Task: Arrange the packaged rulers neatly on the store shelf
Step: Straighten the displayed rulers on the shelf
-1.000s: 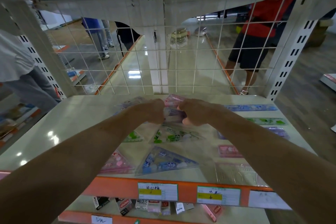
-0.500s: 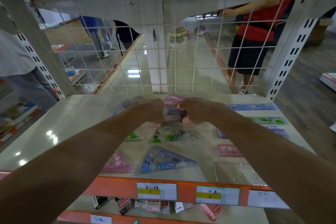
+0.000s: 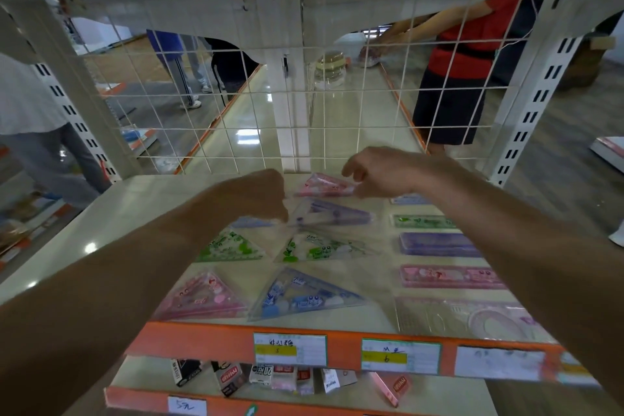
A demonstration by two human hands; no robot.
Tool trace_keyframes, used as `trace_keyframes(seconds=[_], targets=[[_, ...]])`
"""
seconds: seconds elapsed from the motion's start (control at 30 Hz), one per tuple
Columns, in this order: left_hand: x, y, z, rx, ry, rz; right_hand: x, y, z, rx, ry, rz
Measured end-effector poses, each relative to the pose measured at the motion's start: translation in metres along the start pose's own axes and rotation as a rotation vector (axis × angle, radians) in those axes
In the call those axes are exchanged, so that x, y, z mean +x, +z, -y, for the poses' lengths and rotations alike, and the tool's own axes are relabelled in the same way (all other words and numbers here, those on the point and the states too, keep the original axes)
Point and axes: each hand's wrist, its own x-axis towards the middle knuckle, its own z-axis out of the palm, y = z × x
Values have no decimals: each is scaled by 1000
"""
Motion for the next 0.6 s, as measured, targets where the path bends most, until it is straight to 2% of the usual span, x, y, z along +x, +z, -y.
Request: trace_keyframes(seconds=[0.13, 0.27, 0.6], targets=[[-26, 3, 5, -160, 24, 102, -20, 1, 6, 4, -18, 52], [-40, 19, 1, -163, 66, 182, -26, 34, 23, -112, -13, 147], [-50, 34, -11, -170, -6, 76, -35, 64, 36, -79, 52, 58]])
